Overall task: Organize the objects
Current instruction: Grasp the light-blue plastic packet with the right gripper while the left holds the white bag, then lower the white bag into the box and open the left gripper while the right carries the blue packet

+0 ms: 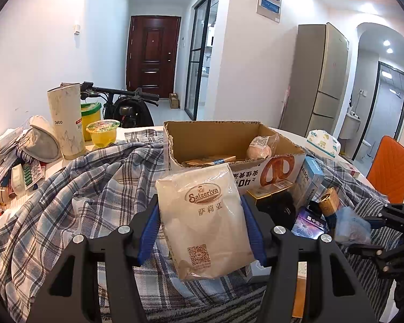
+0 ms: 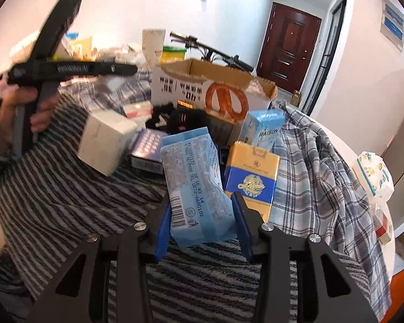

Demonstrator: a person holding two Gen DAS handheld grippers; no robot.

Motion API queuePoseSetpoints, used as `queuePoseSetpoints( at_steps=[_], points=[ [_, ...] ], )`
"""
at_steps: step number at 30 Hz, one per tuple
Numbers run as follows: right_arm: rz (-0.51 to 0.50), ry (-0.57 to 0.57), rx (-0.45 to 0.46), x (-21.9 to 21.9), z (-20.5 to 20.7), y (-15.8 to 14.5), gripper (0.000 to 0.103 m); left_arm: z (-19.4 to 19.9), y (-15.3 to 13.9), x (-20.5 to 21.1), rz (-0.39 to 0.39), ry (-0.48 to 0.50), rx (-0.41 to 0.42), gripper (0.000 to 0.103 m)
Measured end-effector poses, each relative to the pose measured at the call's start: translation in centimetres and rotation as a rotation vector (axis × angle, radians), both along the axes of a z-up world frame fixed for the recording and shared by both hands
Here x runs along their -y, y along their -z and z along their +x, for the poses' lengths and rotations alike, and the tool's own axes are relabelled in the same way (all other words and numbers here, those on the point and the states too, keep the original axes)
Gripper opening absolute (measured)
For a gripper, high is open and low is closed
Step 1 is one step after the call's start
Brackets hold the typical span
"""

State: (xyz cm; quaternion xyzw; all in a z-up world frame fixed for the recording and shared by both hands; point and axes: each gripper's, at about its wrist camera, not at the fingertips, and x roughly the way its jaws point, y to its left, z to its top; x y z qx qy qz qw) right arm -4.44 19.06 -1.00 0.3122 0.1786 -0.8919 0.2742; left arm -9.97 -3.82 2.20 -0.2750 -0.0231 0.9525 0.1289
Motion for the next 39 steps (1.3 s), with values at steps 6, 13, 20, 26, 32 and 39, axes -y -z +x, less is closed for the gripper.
queuePoseSetpoints(
  at_steps=[6, 13, 20, 26, 32, 39],
  points=[
    [-0.18, -0.023, 0.021, -1.6, 0.3, -2.5, 0.041, 0.1, -0.1, -0.1, 0.007, -0.003, 0.0, 0.06],
    [-0.314, -0.036, -0.051, -1.9, -0.5, -6.0, 0.041, 0.3, -0.4, 0.2, 0.019, -0.01, -0.018, 0.06],
    [-0.387, -0.068, -0.128, -0.5, -3.2, -9.9, 0.041, 0.3, -0.4, 0.6, 0.032, -0.015, -0.021, 0.06],
    [-0.49, -0.094, -0.169, 1.9, -8.3, -13.9, 0.041, 0.3, -0.4, 0.7, 0.038, -0.016, -0.02, 0.06],
    [-0.572, -0.093, -0.184, 4.2, -13.1, -14.9, 0.041, 0.5, -0.5, 1.1, 0.056, -0.026, -0.028, 0.06],
    [-0.62, -0.02, -0.09, 4.2, -16.0, -10.0, 0.041, 0.2, -0.3, 1.2, 0.069, -0.025, -0.006, 0.06]
  ],
)
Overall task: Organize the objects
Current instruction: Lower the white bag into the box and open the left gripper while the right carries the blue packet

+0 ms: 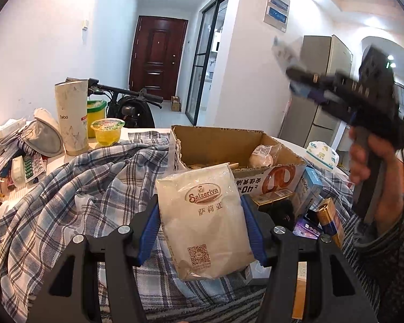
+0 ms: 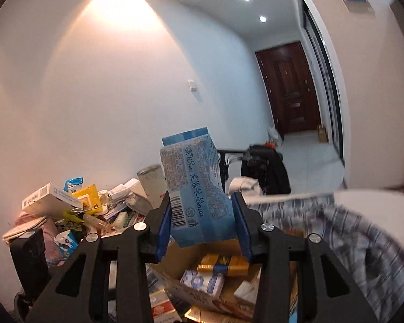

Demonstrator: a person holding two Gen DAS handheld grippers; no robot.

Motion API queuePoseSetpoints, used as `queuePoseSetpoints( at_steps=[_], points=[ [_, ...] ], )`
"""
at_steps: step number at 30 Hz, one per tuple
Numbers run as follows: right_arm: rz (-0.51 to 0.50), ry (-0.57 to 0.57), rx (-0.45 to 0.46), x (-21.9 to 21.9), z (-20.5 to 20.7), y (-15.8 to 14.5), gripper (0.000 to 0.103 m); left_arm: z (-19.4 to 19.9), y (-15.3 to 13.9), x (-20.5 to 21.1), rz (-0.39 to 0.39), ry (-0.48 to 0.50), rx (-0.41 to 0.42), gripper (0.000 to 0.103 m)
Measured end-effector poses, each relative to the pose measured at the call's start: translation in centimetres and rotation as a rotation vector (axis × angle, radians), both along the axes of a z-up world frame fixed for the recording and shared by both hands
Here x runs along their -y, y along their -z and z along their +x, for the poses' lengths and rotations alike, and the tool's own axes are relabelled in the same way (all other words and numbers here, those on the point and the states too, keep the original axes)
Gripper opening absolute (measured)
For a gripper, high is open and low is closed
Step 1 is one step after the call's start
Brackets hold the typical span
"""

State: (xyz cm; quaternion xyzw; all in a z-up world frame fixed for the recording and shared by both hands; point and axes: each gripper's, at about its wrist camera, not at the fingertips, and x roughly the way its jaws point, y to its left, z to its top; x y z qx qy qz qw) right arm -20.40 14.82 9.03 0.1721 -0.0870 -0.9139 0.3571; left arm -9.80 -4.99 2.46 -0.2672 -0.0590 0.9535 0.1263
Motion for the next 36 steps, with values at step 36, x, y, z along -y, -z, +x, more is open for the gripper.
queuePoseSetpoints(
  at_steps=[36],
  points=[
    [-0.045, 0.075, 0.099, -2.8, -2.2, 2.5, 0.041, -8.0, -9.4, -3.6, -0.026, -0.054, -0.059, 0.06]
  ],
)
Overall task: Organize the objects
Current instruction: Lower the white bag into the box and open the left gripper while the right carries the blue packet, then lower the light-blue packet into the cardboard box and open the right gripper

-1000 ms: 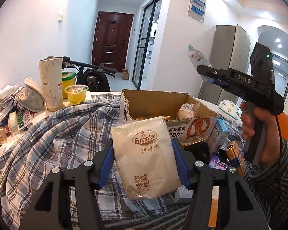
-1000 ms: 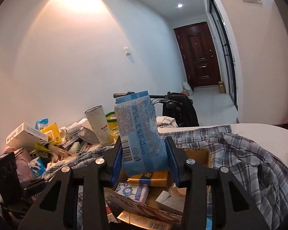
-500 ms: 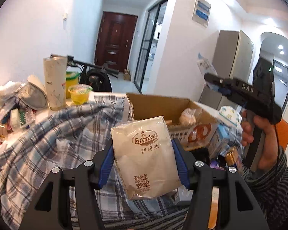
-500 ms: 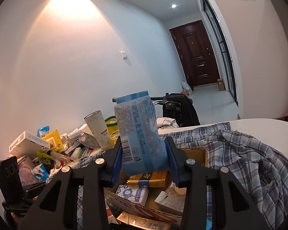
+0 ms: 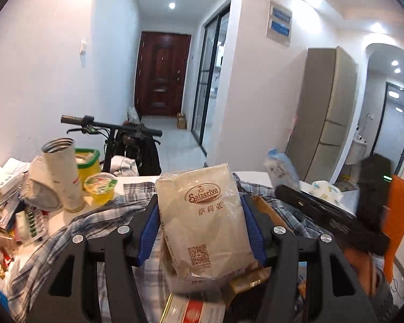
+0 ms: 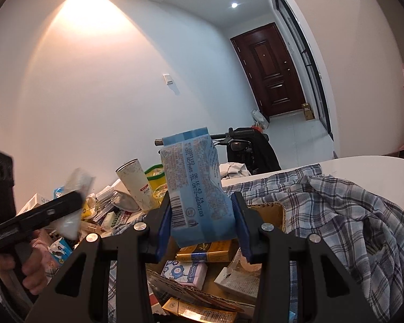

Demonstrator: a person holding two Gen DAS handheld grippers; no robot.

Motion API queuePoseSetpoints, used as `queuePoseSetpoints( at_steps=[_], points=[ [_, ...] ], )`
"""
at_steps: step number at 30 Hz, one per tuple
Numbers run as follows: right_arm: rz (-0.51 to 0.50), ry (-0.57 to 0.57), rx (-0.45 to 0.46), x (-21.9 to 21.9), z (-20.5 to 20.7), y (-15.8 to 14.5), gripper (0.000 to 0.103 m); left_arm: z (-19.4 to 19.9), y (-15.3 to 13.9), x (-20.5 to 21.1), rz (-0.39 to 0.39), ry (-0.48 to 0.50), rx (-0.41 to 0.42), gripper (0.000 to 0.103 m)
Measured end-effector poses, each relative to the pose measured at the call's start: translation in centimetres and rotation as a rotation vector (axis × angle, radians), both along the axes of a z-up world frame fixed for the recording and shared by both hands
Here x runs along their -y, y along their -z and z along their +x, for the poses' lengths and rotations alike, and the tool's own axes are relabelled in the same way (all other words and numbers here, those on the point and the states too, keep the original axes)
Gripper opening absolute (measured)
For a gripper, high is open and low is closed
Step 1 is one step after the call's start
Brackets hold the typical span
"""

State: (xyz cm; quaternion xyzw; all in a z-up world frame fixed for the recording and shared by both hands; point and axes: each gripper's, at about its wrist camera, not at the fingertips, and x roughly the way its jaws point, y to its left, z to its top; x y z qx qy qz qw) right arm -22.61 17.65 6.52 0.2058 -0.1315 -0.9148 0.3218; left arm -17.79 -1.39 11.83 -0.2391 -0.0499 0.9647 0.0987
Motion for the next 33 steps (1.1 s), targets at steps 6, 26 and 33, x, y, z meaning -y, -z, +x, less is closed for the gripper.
queuePoseSetpoints(
  at_steps=[6, 26, 33],
  points=[
    [-0.009, 0.012, 0.007, -0.4, -0.3, 0.1, 0.041, -6.3, 4.2, -1.9, -0.012, 0.006, 0.13, 0.06],
    [0.054, 0.005, -0.01, 1.1, 0.3, 0.0, 0.041, -8.2, 8.6, -1.6, -0.082, -0.041, 0.184, 0.103],
    [0.065, 0.008, 0.001, 1.2, 0.3, 0.4, 0.041, -6.7, 7.7, 0.0, -0.011, -0.066, 0.165, 0.103]
  ],
)
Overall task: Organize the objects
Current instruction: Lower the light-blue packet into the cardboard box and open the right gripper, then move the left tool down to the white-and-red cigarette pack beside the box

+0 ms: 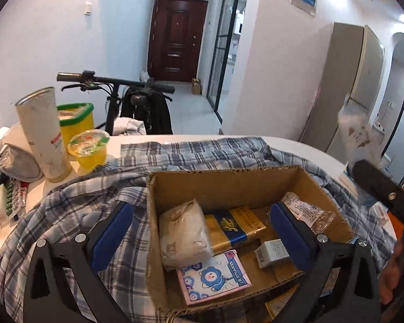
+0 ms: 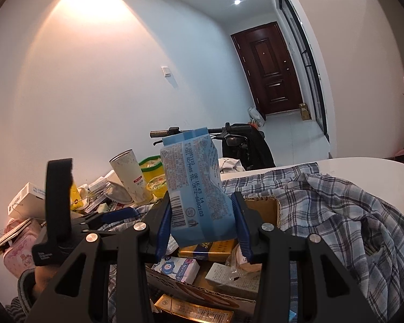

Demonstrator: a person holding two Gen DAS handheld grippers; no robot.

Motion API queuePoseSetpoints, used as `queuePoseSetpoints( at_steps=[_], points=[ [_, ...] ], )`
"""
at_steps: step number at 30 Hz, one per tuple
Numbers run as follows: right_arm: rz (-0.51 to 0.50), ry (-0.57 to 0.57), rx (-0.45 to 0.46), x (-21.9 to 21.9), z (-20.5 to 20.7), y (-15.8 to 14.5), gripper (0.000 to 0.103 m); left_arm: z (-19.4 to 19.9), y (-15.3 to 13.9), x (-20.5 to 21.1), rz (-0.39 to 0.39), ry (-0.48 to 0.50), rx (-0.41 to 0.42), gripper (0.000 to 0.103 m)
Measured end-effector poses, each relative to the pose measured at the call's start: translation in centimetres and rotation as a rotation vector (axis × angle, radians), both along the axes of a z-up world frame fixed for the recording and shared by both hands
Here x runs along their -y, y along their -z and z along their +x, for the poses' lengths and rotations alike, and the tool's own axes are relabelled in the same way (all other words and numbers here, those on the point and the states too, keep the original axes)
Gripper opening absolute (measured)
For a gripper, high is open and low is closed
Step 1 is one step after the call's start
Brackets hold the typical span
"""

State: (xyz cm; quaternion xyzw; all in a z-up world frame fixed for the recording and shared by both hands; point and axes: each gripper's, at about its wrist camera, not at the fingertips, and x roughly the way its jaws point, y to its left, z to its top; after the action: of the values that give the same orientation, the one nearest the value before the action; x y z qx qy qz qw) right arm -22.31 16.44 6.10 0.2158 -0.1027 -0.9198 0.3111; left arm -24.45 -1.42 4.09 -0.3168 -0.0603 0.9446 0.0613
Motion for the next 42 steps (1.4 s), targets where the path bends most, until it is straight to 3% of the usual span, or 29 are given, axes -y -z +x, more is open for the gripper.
queuePoseSetpoints(
  at_steps=[7, 20, 21, 22, 24, 25, 34, 42],
  points=[
    [0.016, 0.014, 0.013, -0.1, -0.3, 0.1, 0.041, 2.0, -2.0, 0.9, 0.07, -0.003, -0.073, 0.103],
    [0.087, -0.008, -0.001, 2.2, -0.6, 1.1, 0.043, 2.7, -3.3, 1.8, 0.091, -0.016, -0.113, 0.103],
    [0.101, -0.001, -0.012, 2.5, -0.7, 1.1, 0.049, 2.7, -3.3, 1.9, 0.096, -0.015, -0.111, 0.103],
    [0.11, 0.001, -0.015, 2.7, -0.8, 1.1, 0.067, 2.7, -3.2, 2.0, 0.102, -0.012, -0.106, 0.103],
    [0.115, 0.004, -0.006, 2.9, -1.1, 1.1, 0.092, 2.7, -3.2, 2.1, 0.107, -0.007, -0.099, 0.103],
    [0.113, 0.021, -0.001, 2.7, -1.0, 1.1, 0.098, 2.6, -3.1, 2.1, 0.107, -0.008, -0.099, 0.103],
    [-0.029, 0.075, 0.052, -1.1, -0.8, 0.7, 0.103, 3.0, -3.3, 1.7, 0.088, -0.005, -0.11, 0.103],
    [0.035, 0.079, 0.036, 0.2, -0.5, 0.6, 0.103, 3.0, -3.3, 1.8, 0.088, -0.001, -0.107, 0.103]
  ],
)
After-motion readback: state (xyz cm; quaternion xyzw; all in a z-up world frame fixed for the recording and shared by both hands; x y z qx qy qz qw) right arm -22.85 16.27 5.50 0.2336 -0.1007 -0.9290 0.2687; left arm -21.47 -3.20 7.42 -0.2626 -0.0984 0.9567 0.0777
